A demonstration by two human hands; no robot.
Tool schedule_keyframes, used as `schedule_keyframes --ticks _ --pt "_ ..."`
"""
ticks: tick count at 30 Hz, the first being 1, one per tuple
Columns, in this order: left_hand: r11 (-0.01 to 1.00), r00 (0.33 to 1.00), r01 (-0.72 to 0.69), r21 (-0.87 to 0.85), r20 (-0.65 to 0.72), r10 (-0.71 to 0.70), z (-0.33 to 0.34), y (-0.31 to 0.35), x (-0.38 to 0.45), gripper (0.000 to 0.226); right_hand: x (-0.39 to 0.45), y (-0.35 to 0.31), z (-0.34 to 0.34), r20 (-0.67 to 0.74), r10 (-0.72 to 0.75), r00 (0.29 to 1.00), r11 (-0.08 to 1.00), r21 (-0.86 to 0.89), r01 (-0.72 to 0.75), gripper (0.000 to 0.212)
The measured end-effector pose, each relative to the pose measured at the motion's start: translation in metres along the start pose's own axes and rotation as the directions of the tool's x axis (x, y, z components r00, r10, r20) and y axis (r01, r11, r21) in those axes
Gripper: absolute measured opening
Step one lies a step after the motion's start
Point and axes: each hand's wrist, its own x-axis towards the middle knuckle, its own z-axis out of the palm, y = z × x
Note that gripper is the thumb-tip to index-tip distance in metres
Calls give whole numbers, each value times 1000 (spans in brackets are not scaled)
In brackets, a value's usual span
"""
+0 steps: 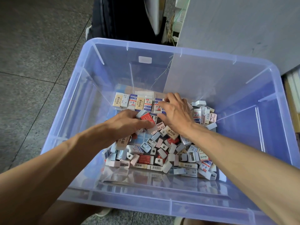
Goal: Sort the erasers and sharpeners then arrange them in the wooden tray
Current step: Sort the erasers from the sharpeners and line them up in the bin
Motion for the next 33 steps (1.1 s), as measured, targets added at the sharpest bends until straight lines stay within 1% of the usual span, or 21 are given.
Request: schedule_keyframes --ticks 6,8,10,13,16,17,20,23,26,29,33 --pt "1000 1000 16 12 3 -16 2 1 0 16 5 -8 0 -7 14 1000 996 91 -13 44" --pt "1000 1000 12 5 -8 -12 2 1 0 15 4 -9 -2 -1 17 1000 992 122 -16 48" --pt "1000 1000 5 2 -9 -5 2 0 1 14 -3 -3 -6 -24 30 999 990 136 -27 52" --pt "1000 1000 11 2 -2 -11 2 1 1 16 -15 17 -15 -54 124 991 989 92 -118 52" --pt "1000 1000 13 18 2 -13 3 1 1 17 -18 27 -21 27 285 958 952 109 -287 53" --pt "1000 1000 14 23 2 -14 3 1 1 17 -18 26 -21 54 303 951 946 107 -308 54" --pt "1000 1000 13 7 5 -13 2 -1 1 17 -18 19 -16 86 251 964 965 53 -256 54" --pt "1000 1000 1 2 4 -1 1 -1 0 18 -16 12 -11 103 242 965 963 95 -252 50" --pt "1000 1000 1 -11 1 -1 1 -1 1 16 -7 8 -6 83 231 969 968 76 -237 47" --pt "1000 1000 -2 2 -2 2 -1 -2 4 21 -4 8 -3 74 211 975 973 81 -217 46" --pt "1000 999 -14 9 38 13 0 -2 4 20 -8 11 -13 126 160 979 983 71 -169 41"
